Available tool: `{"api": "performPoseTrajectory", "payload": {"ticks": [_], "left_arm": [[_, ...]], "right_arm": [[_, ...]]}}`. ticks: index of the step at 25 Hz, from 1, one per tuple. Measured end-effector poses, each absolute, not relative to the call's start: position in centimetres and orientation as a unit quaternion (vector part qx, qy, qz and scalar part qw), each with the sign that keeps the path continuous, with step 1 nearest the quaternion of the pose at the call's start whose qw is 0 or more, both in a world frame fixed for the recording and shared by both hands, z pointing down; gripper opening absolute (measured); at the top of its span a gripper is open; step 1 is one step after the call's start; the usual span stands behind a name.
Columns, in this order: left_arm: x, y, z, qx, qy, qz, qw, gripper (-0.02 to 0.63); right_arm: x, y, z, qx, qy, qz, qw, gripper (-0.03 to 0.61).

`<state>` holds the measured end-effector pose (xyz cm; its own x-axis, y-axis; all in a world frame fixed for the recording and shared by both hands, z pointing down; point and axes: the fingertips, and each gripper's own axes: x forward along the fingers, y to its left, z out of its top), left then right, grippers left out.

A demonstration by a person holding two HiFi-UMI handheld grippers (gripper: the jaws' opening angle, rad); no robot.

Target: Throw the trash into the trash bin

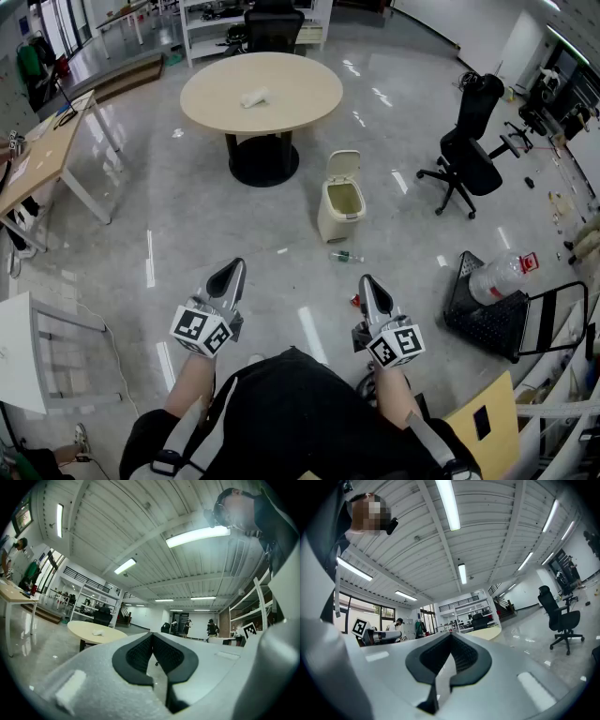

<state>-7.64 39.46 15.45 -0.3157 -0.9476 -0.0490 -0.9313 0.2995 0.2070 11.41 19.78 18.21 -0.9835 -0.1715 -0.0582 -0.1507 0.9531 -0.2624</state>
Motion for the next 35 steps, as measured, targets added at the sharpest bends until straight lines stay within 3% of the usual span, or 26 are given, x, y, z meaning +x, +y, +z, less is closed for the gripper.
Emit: {"api": "performPoseTrajectory", "payload": {"ticks": [26,35], "left_arm": [[-8.4,41.0,16.2,0.576,-0.809,-0.104,0.049,0.003],[-11.0,42.9,14.1,0.584,-0.803,-0.116,0.02,0.003]], "right_arm": [[11.3,20.4,18.5,-0.089,0.979,-0.176,0.046,0.005],[6.1,22.3,16.5,-0.082,0.985,-0.148,0.044,0.005]]}}
